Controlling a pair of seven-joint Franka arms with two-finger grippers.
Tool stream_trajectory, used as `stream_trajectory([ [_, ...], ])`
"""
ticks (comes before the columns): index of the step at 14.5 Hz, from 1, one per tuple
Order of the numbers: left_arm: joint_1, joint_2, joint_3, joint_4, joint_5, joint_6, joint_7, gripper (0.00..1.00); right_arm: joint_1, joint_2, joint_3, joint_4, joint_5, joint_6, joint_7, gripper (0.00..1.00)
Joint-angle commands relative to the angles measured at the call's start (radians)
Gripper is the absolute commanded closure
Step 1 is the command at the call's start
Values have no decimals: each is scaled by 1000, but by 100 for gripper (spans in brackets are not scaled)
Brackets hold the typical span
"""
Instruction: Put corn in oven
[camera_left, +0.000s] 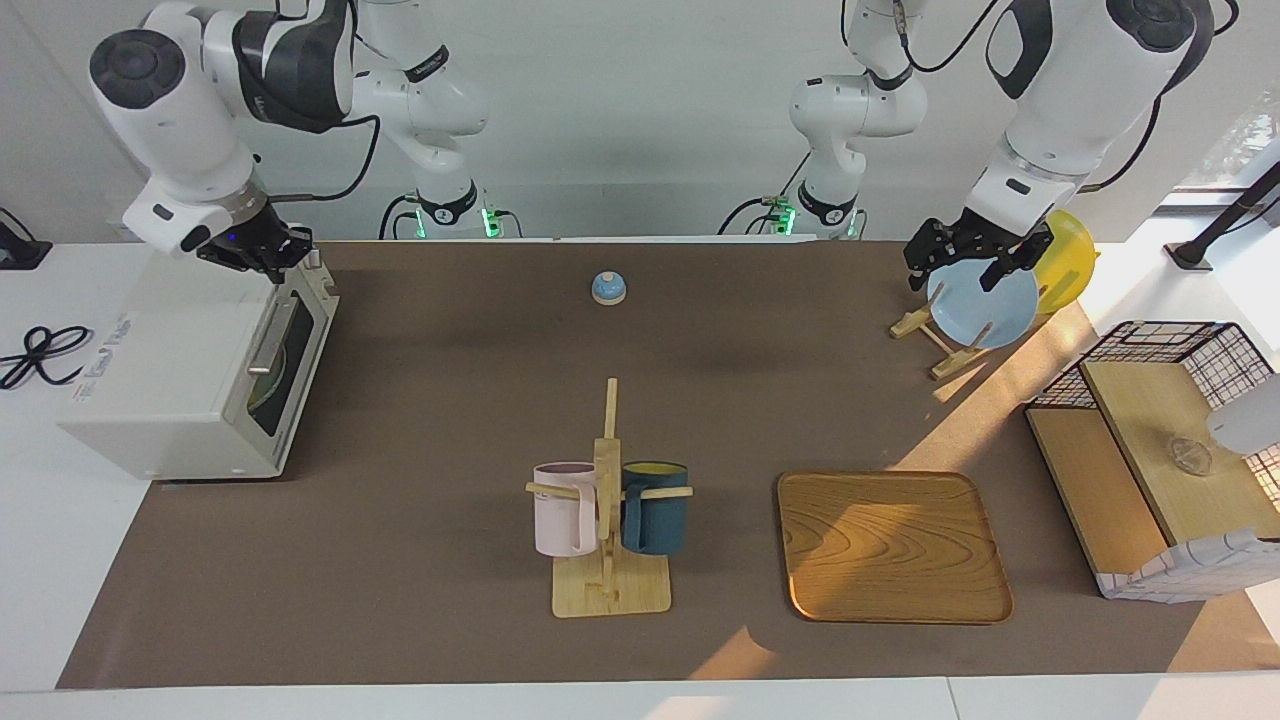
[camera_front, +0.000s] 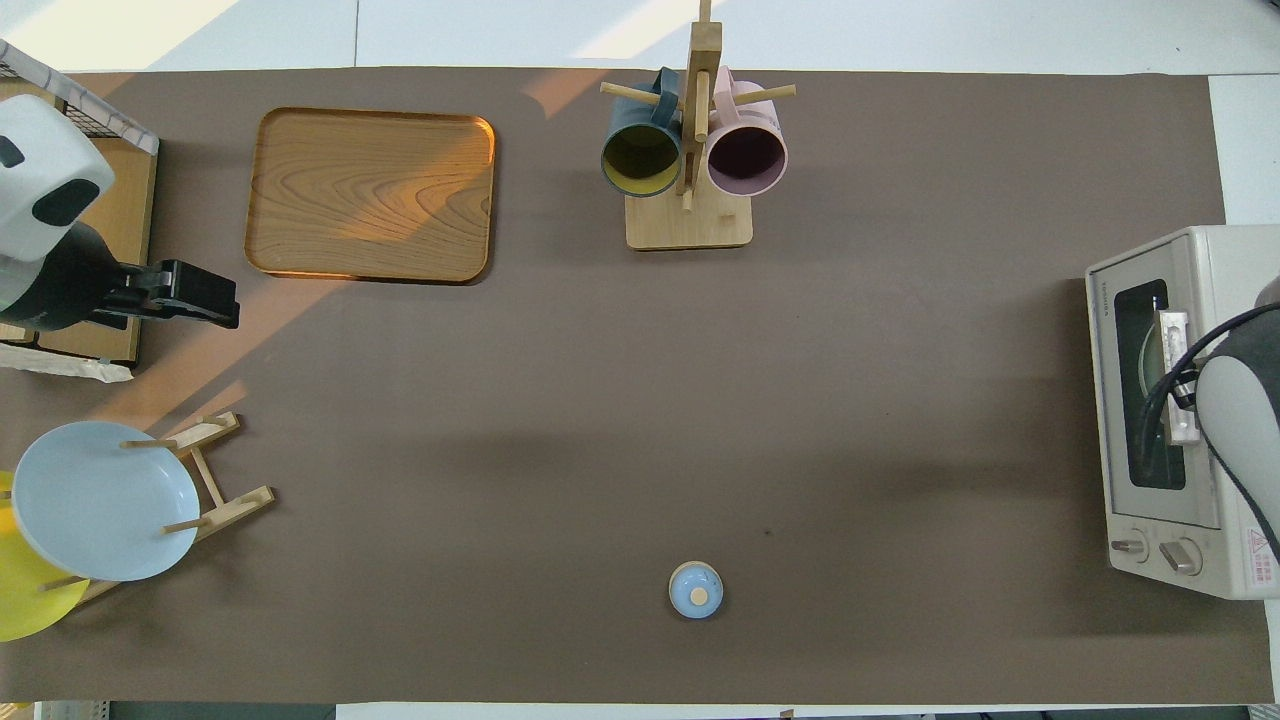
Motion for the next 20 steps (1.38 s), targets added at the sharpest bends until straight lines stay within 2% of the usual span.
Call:
stream_trajectory([
  [1, -4, 0, 6, 6, 12, -10, 2, 0, -3, 23, 3, 60, 63, -28, 30, 0],
  [3, -4, 0, 6, 6, 12, -10, 2, 0, 8, 43, 4, 105, 63, -60, 44, 0],
  [11, -4, 0, 6, 6, 12, -10, 2, 0, 17, 83, 12, 175, 111, -81, 120, 0],
  [20, -4, 0, 6, 6, 12, -10, 2, 0, 14, 83, 10, 176, 118, -71, 122, 0],
])
